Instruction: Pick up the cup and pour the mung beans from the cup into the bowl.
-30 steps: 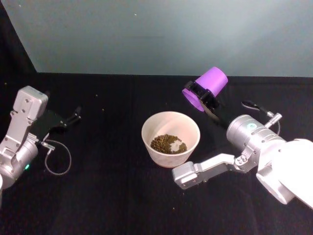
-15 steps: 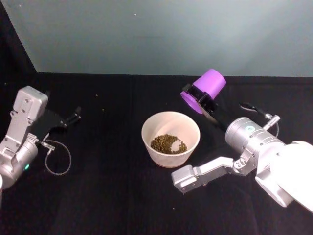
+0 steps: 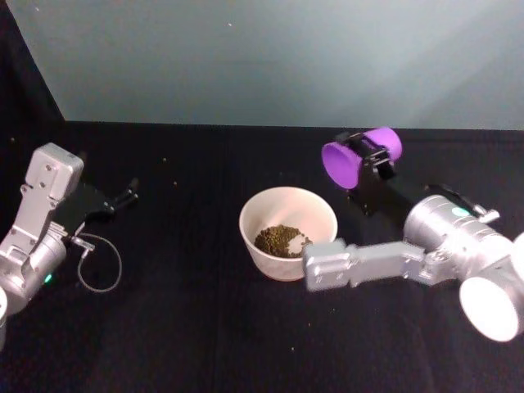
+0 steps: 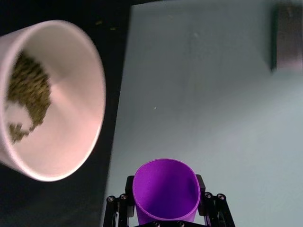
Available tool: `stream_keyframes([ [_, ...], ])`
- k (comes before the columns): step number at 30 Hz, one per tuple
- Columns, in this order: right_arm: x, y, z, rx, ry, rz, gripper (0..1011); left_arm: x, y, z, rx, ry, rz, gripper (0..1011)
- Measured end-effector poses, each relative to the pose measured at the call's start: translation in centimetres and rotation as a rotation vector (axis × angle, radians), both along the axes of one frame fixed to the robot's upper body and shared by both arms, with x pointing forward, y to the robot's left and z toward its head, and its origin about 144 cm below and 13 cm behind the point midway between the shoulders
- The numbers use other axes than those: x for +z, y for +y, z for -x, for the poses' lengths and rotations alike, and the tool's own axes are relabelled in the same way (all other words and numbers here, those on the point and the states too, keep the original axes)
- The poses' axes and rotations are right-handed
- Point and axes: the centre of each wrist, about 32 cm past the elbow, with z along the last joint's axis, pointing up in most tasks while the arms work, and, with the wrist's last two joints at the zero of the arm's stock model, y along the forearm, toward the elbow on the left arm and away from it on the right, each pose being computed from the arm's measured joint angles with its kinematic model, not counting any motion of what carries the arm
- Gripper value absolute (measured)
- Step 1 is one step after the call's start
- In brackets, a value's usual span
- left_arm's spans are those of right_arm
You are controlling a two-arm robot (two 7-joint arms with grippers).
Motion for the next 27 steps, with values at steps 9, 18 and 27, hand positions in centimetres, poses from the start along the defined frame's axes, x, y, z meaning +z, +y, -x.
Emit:
stream_keyframes([
  [9,-1.0,-3.5,-0.2,-0.058,0.225,-0.529,730,0.0,0.0,0.0,0.000,0.000,0.000,1000],
  [18,-3.5,-6.1,-1.2,-0.094,0.485,-1.033,730,0.0,0.0,0.0,0.000,0.000,0.000,1000],
  [27,-6.4,-7.0,-1.8,-0.126,0.686,-1.312,730,0.0,0.0,0.0,0.000,0.000,0.000,1000],
])
